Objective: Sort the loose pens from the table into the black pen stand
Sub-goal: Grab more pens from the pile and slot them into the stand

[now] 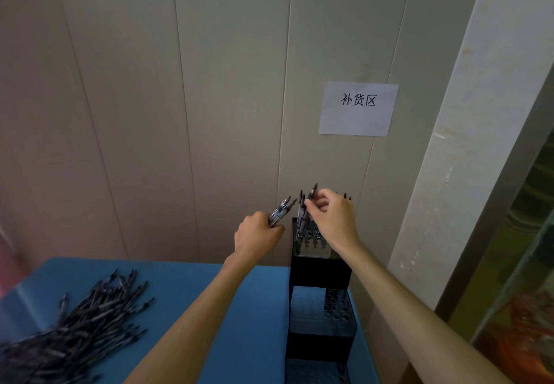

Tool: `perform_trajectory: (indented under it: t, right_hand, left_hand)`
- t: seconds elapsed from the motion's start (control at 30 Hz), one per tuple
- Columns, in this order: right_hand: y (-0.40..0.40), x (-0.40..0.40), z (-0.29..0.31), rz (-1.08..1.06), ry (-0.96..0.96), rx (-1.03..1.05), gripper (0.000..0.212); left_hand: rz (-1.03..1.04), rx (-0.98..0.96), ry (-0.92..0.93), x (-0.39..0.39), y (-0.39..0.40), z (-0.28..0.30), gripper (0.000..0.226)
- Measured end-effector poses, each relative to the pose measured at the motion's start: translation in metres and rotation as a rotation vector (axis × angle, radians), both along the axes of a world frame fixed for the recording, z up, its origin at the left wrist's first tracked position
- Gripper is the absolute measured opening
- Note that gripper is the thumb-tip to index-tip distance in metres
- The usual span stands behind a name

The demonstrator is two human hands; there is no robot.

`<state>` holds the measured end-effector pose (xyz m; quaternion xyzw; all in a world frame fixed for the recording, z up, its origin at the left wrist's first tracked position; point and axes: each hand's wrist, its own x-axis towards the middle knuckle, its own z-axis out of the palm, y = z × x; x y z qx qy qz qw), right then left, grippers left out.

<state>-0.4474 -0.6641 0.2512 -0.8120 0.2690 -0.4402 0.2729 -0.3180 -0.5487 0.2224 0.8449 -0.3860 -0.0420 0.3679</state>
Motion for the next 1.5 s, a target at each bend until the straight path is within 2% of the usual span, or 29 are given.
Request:
perform_trajectory:
  t: [0.23,0.5,0.73,0.9,0.97,1.03,1.13,1.33,1.43,1.5]
  right_hand:
    - [0.001,0.004,-0.008,-0.006,0.132,-0.067,0.013]
    - [0.001,0.006,-0.01,-0.01,0.157,-0.056,0.012]
    - [0.01,0.005,-0.016,0.008,0.258,-0.06,0.013]
    - [0.009,0.002,-0.016,-0.085,0.302,-0.064,0.018]
    - [0.011,-0.001,-0.009,-0.037,0.263,0.047,0.012]
    - [0.017,-0.007,0.003,0.112,0.168,0.309,0.004]
    - [0.023,-0.011,0.012,0.29,0.058,0.594,0.011]
    - [0.024,-0.015,0.005,0.322,-0.03,0.692,0.016]
    - [0.022,-0.016,0.008,0.3,-0.224,0.766,0.014]
    - [0.017,-0.02,0.013,0.198,-0.356,0.746,0.012]
  left_hand:
    - [-0.014,-0.006,0.0,0.0,-0.001,-0.001,0.019]
    - [-0.019,-0.02,0.012,-0.006,0.0,-0.001,0.018]
    - [0.062,-0.069,0.029,-0.012,0.004,0.003,0.016]
    - [0.025,-0.054,0.038,-0.016,0.006,0.004,0.015]
    - [0.028,-0.074,0.045,-0.018,0.006,0.004,0.017]
    - [0.028,-0.086,0.049,-0.02,0.006,0.005,0.021]
    - [-0.014,-0.111,0.071,-0.024,0.005,0.006,0.025]
    - [-0.074,-0.141,0.057,-0.033,0.005,0.007,0.03]
    - [-0.019,-0.101,0.021,-0.032,0.007,0.009,0.024]
    - [0.015,-0.079,0.022,-0.03,0.01,0.009,0.023]
